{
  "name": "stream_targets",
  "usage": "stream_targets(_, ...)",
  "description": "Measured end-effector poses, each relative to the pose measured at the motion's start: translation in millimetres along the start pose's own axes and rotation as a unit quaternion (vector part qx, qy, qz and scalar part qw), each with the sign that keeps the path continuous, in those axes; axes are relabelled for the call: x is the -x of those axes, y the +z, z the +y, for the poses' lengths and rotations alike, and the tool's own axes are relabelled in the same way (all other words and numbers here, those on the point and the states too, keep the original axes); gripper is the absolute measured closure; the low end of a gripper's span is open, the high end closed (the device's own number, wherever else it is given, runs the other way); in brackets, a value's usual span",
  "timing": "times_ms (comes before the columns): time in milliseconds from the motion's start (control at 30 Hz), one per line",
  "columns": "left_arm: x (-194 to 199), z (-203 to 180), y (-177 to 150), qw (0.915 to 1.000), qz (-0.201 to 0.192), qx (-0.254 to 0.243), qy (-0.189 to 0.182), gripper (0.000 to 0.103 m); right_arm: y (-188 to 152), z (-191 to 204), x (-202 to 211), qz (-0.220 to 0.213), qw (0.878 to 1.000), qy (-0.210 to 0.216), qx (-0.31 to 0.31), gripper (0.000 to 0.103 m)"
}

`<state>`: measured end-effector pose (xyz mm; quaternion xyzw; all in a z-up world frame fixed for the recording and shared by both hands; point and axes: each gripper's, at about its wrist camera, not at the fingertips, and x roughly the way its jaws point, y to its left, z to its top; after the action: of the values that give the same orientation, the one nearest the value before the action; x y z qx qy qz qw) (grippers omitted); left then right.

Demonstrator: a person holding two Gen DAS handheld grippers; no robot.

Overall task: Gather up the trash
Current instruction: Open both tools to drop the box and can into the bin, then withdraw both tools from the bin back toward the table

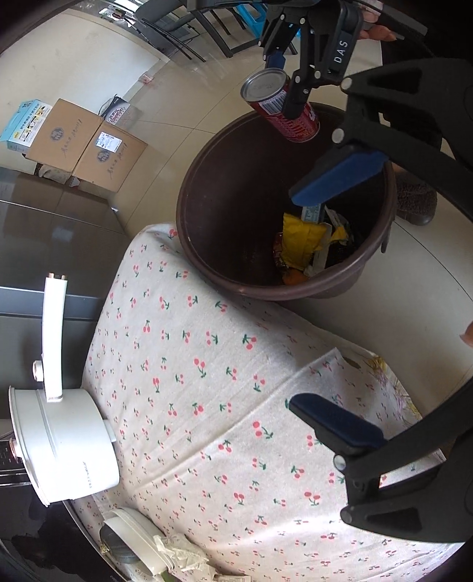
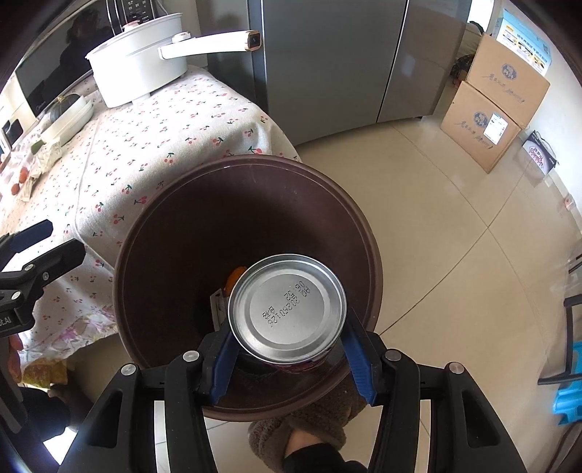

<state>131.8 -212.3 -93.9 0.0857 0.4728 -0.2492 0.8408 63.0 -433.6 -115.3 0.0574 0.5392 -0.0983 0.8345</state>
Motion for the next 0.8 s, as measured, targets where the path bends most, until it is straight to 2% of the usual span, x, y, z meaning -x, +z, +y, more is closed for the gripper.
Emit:
stream_targets(133,9.6,9.3,-5.3,0.9998,0.0,-0.01,0.018,0.001,5.8,8.6,-8.6,0.01,1.0,-0.007,0.006,0.048)
stream_targets(333,22.8,28.7,-8.6,0.9998,-0.001,0.002,0.02,0.001,12.5,21.0,-21.8,0.023,0.999,-0.023,0.009,0.047)
stream_targets(400,27.0,34.7,-9.6,0.9997,-0.003,0.004,0.022,0.001,14.9,24.1,-21.5,0.021,0.999,-0.029,0.005,0.039)
stream_targets(433,29.1,37.5,-9.8,0.9997,-0.004,0.007,0.023,0.001,16.1,25.7,-19.8,0.018,0.999,-0.031,0.004,0.027)
stream_targets(467,31.4,40.5,-10.3,0.9997,-0.004,0.01,0.024,0.001,17.3,27.0,-17.2,0.013,0.999,-0.032,0.003,0.02)
stream_targets(800,52.4,74.5,-16.3,0.9984,-0.008,0.047,0.029,0.001,33.7,51.9,2.8,-0.019,1.0,-0.021,0.006,0.019)
